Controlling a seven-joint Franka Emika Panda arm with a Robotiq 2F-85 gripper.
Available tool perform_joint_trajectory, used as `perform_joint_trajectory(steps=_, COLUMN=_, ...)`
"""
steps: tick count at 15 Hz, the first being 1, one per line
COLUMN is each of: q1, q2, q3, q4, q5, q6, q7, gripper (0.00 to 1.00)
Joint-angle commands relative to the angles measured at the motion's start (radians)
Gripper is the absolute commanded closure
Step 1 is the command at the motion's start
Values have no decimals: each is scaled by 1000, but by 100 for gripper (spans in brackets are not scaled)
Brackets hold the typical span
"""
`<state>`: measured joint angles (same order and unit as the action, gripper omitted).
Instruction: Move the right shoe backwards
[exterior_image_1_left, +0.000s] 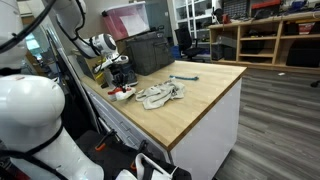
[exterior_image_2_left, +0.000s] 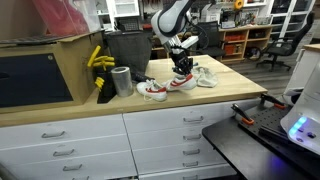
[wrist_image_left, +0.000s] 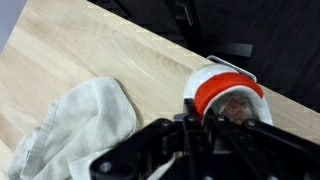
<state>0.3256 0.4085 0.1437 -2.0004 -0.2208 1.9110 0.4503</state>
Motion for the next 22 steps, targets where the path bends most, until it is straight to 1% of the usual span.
perform_joint_trajectory(steps=1, q1=6, q2=56, q3=-4, q4=72, q5=-8, q6=6, q7=-38, gripper=98)
perform_joint_trajectory(steps=8, q1=34, q2=167, q3=-8, q4=218, q5=-3, q6=-1, q7=-46, gripper=98)
perform_joint_trajectory(steps=15, q1=71, q2=266, q3=-15, q4=340, q5=-14, q6=-21, q7=-46, gripper=98)
perform_joint_trajectory(steps=22, q1=115, q2=371, q3=-35, q4=502, q5=-38, q6=-46, q7=-46, gripper=98)
